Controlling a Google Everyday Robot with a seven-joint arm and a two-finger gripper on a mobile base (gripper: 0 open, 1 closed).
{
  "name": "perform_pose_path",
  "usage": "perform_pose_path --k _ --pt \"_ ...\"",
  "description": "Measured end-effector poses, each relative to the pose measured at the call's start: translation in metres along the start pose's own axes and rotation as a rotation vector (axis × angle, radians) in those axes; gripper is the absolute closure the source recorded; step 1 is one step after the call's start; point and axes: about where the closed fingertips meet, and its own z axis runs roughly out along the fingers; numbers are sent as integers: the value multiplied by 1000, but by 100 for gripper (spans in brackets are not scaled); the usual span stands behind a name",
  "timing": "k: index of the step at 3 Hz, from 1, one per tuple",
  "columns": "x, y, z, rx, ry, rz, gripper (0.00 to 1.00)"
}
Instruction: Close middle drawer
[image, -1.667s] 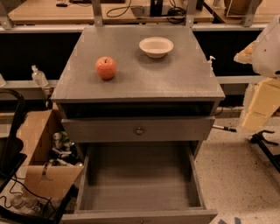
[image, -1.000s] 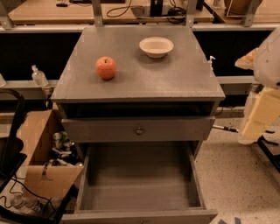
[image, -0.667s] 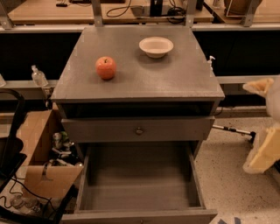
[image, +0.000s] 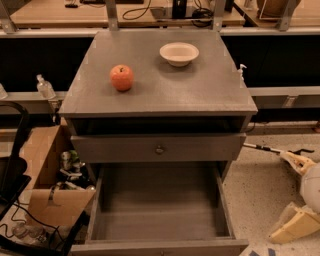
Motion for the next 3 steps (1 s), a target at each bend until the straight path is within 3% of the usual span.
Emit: perform_pose_path --k 1,3 --pt "26 -3 34 -5 -44 92 0" --pt "34 8 58 -37 -18 106 0"
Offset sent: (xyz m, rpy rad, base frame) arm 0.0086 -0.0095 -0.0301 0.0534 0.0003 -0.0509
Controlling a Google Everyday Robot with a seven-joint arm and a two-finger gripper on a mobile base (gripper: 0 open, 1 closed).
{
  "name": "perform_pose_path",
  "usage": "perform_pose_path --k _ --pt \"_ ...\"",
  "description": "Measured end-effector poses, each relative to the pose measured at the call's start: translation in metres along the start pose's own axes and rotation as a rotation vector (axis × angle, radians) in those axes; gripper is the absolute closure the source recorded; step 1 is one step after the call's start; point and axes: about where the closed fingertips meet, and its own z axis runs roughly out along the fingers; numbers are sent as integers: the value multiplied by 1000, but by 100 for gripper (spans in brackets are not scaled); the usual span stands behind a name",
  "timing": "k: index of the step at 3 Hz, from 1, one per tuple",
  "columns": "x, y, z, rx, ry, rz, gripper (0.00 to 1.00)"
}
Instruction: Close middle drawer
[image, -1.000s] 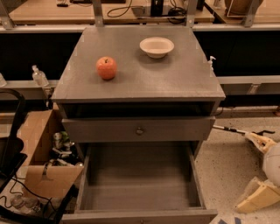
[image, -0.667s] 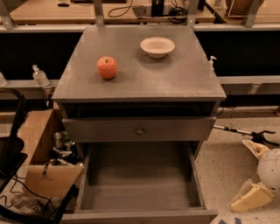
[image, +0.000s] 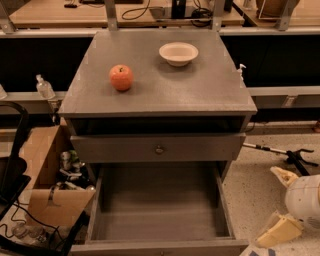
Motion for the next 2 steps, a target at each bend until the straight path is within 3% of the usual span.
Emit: perform_pose_path --k 1,2 --pt "33 22 44 -37 30 48 0" --pt "77 53 91 -73 45 97 19"
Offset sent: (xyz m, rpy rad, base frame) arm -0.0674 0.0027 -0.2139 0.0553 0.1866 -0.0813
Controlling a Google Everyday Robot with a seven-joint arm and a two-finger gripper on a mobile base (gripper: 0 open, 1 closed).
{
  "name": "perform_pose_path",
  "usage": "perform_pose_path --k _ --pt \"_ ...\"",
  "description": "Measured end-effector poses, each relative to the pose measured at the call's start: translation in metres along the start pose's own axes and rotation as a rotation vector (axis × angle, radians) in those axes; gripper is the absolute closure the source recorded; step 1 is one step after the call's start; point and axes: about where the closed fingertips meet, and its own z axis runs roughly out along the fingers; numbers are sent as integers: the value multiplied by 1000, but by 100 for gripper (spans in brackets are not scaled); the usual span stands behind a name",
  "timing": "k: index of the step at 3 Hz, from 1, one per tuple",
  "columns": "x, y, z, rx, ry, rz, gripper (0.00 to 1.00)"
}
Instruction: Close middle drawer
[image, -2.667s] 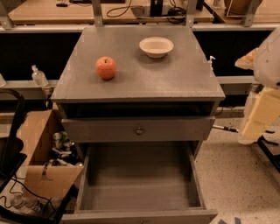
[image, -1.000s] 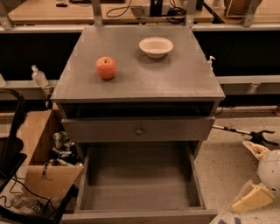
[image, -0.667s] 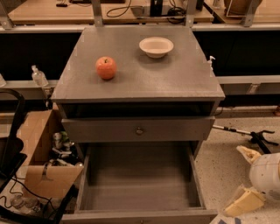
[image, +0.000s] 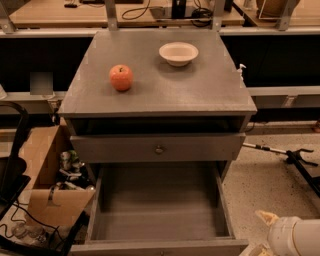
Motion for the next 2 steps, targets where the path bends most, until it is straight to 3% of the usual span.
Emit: perform_pose_path --k 2 --pt "96 45 88 -44 -90 91 66"
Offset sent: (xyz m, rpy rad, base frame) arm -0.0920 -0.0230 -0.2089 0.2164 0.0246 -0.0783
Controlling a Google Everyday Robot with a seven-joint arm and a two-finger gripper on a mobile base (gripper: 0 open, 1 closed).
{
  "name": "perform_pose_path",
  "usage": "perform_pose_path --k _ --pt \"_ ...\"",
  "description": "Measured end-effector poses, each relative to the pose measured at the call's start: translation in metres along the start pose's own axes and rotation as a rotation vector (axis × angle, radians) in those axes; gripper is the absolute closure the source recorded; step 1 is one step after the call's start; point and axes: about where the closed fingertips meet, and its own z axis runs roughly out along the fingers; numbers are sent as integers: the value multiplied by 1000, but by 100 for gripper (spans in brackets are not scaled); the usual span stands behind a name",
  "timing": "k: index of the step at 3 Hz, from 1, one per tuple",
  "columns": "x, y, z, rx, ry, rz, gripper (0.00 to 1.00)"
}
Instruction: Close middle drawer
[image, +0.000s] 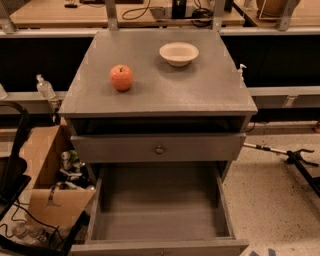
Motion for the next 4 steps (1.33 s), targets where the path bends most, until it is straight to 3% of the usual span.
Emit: perform_pose_path --k 1,2,3,4 --pt "48 15 33 -39 -21 43 89" --pt "73 29 65 -88 -40 73 100" --pt "73 29 65 -88 -40 73 100" --pt "56 29 82 -108 -40 31 100"
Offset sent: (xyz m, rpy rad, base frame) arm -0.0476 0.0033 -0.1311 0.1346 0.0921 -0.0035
